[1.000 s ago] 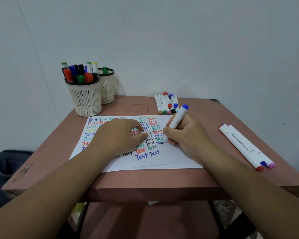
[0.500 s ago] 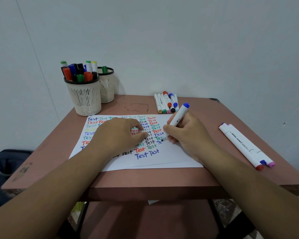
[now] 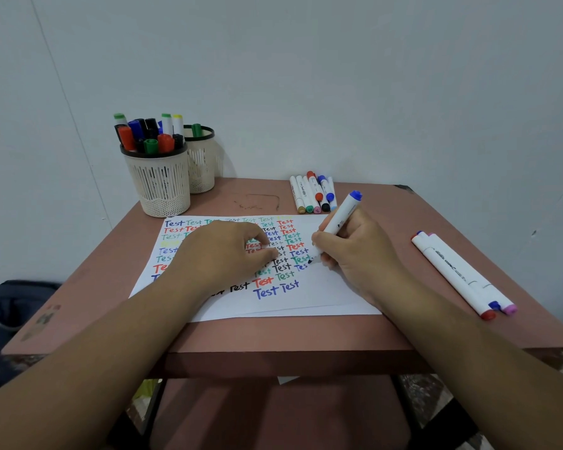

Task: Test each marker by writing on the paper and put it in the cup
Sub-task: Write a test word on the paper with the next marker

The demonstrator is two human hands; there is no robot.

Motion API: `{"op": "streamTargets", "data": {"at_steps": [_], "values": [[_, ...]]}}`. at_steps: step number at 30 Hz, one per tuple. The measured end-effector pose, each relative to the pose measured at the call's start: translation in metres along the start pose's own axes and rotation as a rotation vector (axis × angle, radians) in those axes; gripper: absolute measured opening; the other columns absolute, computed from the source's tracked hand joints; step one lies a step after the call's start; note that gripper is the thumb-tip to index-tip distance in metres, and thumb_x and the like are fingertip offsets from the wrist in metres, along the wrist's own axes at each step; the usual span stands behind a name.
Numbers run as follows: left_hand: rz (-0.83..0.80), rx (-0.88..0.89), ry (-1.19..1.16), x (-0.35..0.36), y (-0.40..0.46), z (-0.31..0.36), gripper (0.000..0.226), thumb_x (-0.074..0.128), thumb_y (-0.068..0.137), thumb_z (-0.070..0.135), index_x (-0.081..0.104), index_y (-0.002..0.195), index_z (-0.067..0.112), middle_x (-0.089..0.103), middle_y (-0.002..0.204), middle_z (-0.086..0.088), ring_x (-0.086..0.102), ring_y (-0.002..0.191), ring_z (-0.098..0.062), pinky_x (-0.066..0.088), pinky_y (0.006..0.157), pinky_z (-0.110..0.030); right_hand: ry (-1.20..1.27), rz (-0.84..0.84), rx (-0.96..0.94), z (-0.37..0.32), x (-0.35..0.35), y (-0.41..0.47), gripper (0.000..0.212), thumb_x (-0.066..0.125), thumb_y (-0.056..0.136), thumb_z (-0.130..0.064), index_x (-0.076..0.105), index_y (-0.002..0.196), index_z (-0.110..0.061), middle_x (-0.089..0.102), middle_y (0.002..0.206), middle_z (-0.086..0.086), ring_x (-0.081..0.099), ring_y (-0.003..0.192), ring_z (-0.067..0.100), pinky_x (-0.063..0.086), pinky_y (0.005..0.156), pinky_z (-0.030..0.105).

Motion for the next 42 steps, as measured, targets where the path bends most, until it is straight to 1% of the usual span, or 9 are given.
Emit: {"op": "streamTargets", "data": {"at_steps": [7,13,19,22,26,29,32,37,42], "values": [[-0.004,-0.001,0.007,0.000,0.000,0.000,0.034,0.057,0.084,0.072,0.067,0.102,0.046,0.059,0.071,0.012,0.051,0.070,0.000,0.031,0.055,-0.026,-0.026,0.012,-0.006,0.001,-0.001,0.001,0.015,0.073,0.089,-0.008,0.061,0.093,-0.017,0.063,0.078,0.009,0.059,0.066,0.021,0.055,0.066,0.040],[-0.014,-0.010,0.000,-0.001,-0.001,0.001,0.033,0.058,0.083,0.072,0.067,0.102,0.046,0.057,0.070,0.013,0.051,0.069,0.000,0.029,0.054,-0.026,-0.011,-0.018,0.024,0.001,0.002,-0.001,0.016,0.070,0.087,-0.003,0.061,0.090,-0.015,0.061,0.076,0.005,0.057,0.066,0.018,0.052,0.064,0.034],[-0.023,-0.004,-0.012,-0.004,-0.004,0.004,0.037,0.059,0.086,0.067,0.056,0.116,0.045,0.056,0.077,0.014,0.051,0.073,-0.002,0.036,0.060,-0.028,0.012,-0.004,0.017,0.000,0.000,-0.002,0.015,0.072,0.087,-0.004,0.060,0.091,-0.013,0.061,0.077,0.010,0.055,0.064,0.021,0.052,0.063,0.037],[-0.002,-0.003,-0.090,-0.005,-0.006,0.003,0.035,0.061,0.090,0.053,0.050,0.121,0.042,0.055,0.083,0.013,0.053,0.077,-0.003,0.041,0.064,-0.031,0.023,-0.018,0.024,0.000,0.001,-0.003,0.016,0.073,0.087,-0.003,0.062,0.089,-0.016,0.062,0.073,0.003,0.057,0.066,0.019,0.052,0.064,0.035],[0.007,0.013,-0.242,-0.005,-0.005,0.003,0.043,0.054,0.095,0.018,0.047,0.134,0.036,0.058,0.097,0.012,0.055,0.089,-0.006,0.047,0.076,-0.032,0.010,-0.006,0.025,0.000,0.001,-0.003,0.019,0.071,0.086,-0.004,0.061,0.085,-0.020,0.058,0.073,0.001,0.054,0.067,0.018,0.049,0.064,0.033],[0.041,0.065,-0.292,-0.007,-0.004,0.006,0.050,0.048,0.097,0.002,0.045,0.139,0.028,0.061,0.105,0.011,0.055,0.093,-0.007,0.044,0.076,-0.016,0.095,0.021,0.022,-0.001,-0.003,-0.002,0.016,0.072,0.086,-0.004,0.062,0.087,-0.015,0.056,0.072,0.004,0.049,0.064,0.020,0.044,0.064,0.037],[0.068,0.078,-0.317,-0.008,-0.003,0.005,0.044,0.058,0.099,0.007,0.045,0.137,0.026,0.062,0.117,0.017,0.053,0.102,-0.001,0.037,0.076,-0.004,0.133,0.033,0.001,-0.006,-0.006,-0.002,0.011,0.074,0.088,-0.004,0.066,0.092,-0.010,0.064,0.074,0.006,0.056,0.065,0.018,0.049,0.064,0.036],[0.097,0.032,-0.269,-0.011,-0.003,0.003,0.032,0.074,0.090,0.026,0.061,0.119,0.027,0.060,0.110,0.013,0.055,0.099,-0.007,0.039,0.077,-0.016,0.280,-0.006,-0.021,-0.012,-0.005,-0.005,0.011,0.070,0.090,0.007,0.068,0.100,0.003,0.073,0.098,0.022,0.071,0.083,0.025,0.063,0.084,0.038],[0.154,0.115,-0.265,-0.020,-0.007,0.011,0.029,0.076,0.089,0.019,0.072,0.118,0.021,0.064,0.097,0.011,0.057,0.086,-0.008,0.038,0.074,-0.017,0.449,-0.058,-0.017,-0.017,-0.002,-0.010,0.014,0.061,0.095,0.010,0.068,0.106,0.004,0.076,0.099,0.022,0.075,0.090,0.032,0.062,0.083,0.033]]}}
Point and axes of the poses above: each hand's wrist, its own y-axis towards the middle knuckle, its own x-axis out of the palm, z = x × y, the point moved 9 cm from there along y, towards the middle knuckle
